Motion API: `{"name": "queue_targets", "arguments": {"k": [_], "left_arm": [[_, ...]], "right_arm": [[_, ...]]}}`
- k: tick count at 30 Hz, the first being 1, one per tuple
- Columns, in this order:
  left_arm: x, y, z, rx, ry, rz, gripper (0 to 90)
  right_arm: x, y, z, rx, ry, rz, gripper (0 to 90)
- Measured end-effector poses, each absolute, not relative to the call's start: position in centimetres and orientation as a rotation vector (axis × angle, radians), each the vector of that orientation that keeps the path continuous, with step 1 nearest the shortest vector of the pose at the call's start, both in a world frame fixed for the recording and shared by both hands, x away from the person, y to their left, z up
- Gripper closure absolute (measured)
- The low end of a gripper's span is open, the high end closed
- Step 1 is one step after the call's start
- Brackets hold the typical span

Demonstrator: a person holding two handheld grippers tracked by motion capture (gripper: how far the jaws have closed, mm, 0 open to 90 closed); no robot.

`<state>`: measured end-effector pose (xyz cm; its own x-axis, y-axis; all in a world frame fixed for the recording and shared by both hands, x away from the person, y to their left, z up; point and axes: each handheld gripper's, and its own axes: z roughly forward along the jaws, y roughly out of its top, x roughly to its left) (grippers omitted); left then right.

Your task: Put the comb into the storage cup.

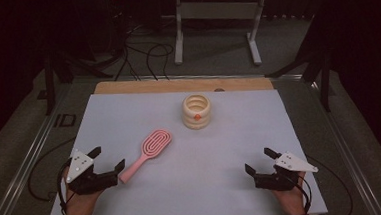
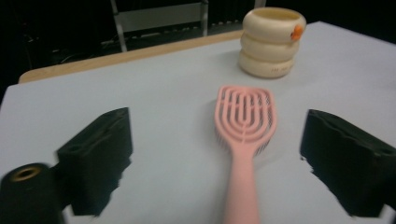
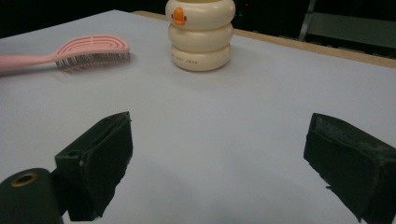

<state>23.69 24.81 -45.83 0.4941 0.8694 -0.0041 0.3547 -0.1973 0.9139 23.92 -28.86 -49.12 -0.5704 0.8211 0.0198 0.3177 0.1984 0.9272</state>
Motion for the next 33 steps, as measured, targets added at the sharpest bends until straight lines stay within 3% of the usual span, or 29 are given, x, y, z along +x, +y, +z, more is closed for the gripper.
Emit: {"name": "queue_targets", "arguments": {"k": [3, 33], "left_arm": [[23.1, 25.1, -46.1, 1.779, 1.030, 0.671, 0.0], [22.5, 26.2, -46.7, 1.799, 1.082, 0.695, 0.0]], "right_arm": [[23.8, -28.9, -48.9, 1.031, 1.980, 1.374, 8.1], [23.6, -28.9, -48.7, 0.992, 1.965, 1.398, 8.1]]}}
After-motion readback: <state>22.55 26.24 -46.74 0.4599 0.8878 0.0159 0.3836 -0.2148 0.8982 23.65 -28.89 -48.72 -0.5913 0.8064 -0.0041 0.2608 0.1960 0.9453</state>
